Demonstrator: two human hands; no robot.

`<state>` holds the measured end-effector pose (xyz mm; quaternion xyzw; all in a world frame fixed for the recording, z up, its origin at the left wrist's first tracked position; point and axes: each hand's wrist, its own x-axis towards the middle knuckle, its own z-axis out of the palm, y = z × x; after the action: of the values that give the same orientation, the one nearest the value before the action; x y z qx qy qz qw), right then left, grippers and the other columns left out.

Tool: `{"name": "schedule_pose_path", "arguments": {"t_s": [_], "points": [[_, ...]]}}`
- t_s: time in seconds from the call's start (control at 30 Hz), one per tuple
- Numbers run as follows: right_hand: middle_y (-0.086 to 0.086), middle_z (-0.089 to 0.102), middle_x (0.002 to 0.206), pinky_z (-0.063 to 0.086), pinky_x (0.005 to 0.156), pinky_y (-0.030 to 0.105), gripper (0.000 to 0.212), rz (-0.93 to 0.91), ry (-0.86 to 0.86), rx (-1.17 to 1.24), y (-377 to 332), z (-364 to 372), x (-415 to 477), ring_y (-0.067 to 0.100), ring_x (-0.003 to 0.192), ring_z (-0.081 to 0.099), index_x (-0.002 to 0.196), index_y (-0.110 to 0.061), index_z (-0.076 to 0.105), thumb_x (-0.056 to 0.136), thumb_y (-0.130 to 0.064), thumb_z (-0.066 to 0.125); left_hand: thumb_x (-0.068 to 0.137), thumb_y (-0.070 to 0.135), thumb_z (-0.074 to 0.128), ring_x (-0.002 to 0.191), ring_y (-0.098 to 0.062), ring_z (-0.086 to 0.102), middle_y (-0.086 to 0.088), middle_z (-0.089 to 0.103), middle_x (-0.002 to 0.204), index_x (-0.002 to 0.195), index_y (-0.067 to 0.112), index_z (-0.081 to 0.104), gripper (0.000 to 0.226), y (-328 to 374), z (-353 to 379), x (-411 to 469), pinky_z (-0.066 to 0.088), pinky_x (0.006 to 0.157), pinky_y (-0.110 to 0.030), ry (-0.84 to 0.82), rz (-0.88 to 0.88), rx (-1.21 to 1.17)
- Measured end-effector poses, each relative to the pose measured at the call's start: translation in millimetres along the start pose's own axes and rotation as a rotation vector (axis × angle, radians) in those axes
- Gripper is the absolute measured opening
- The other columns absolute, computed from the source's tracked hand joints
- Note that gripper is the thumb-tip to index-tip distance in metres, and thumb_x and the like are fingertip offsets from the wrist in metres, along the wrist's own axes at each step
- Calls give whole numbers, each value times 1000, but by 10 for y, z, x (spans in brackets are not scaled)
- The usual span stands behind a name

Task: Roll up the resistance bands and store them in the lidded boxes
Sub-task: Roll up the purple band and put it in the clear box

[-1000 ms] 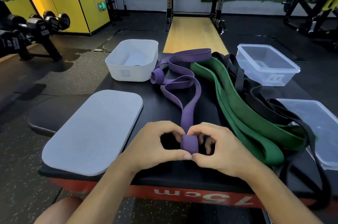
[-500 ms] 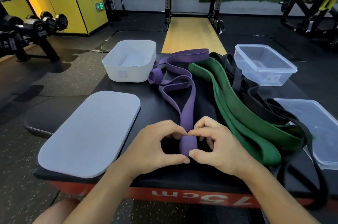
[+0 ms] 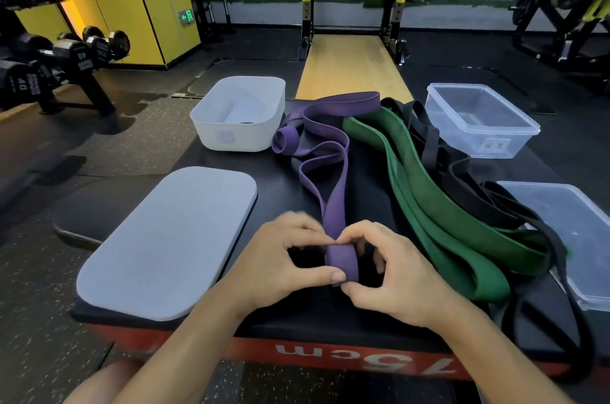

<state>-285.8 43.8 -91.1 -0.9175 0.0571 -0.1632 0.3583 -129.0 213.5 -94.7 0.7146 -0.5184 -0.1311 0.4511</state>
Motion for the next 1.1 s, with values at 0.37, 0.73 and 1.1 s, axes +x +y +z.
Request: {"name": "schedule_pose_path", "arguments": {"t_s": [0.37,0.73,1.1], "points": [[-31,53,97,37,73,8,46,15,38,-33,-52,-7,13,5,88,54,114,-29,69,70,-32,82,98,49,65,85,-13,67,8,65,89,78,25,77,33,-17,72,196,55,82,-39,132,-152,-22],[-35,51,93,38,71,9,40,74,24,7,-91,-8,8,3,83,53,106,-35,67,66,-41,75,97,21,60,124,-29,60,-7,61,141,140,27,65,43,-21,111,1089,45,102,-35,219,-438,379],[-20,58,94,42,75,15,38,99,22,19,-51,-20,24,6,90,56,103,-38,66,65,-43,72,83,-20,33,95,-29,73,-19,74,103,116,2,71,55,71,67,1286,57,94,-38,133,-611,-648]]}}
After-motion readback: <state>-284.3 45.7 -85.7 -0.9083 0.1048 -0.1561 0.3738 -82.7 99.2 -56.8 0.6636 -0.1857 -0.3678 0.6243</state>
